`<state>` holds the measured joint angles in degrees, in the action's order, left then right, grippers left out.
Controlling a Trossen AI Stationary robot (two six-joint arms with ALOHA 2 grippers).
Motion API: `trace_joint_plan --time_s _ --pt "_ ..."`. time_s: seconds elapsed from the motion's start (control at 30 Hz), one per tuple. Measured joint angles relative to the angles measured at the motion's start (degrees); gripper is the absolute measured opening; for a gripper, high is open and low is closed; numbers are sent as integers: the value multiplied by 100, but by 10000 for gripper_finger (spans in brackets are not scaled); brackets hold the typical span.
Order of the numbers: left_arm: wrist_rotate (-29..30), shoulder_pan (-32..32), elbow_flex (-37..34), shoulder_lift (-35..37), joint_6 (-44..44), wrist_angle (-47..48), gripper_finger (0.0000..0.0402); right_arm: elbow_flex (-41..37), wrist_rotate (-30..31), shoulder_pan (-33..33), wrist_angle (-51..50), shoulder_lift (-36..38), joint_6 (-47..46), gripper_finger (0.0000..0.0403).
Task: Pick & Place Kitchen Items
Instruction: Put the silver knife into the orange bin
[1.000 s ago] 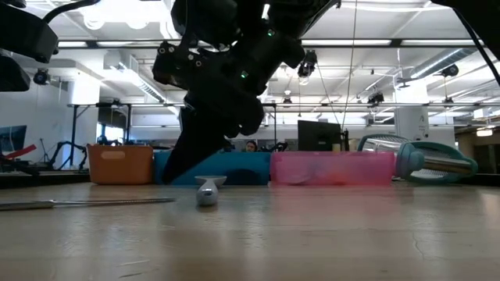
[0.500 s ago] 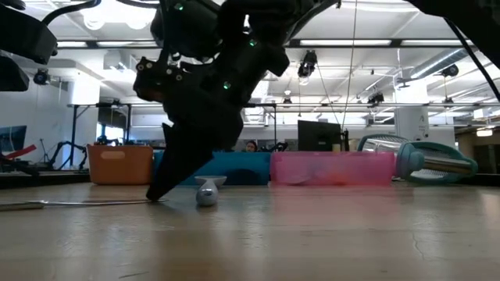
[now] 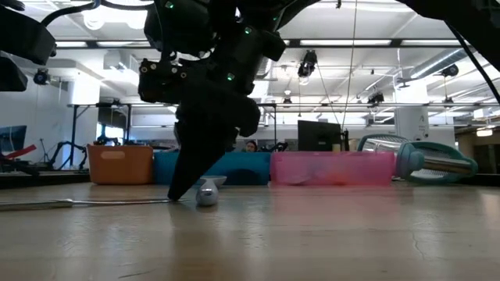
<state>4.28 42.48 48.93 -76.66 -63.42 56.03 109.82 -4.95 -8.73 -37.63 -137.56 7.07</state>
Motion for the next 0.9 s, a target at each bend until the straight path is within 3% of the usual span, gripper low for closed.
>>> trace_joint_plan --time_s 0.4,0.9 --pt "131 0 0 0 33 -10 175 -70 -133 -7 4 20 -66 8" --pt "330 0 -163 -11 402 -916 175 -72 -157 -11 -24 20 -66 8"
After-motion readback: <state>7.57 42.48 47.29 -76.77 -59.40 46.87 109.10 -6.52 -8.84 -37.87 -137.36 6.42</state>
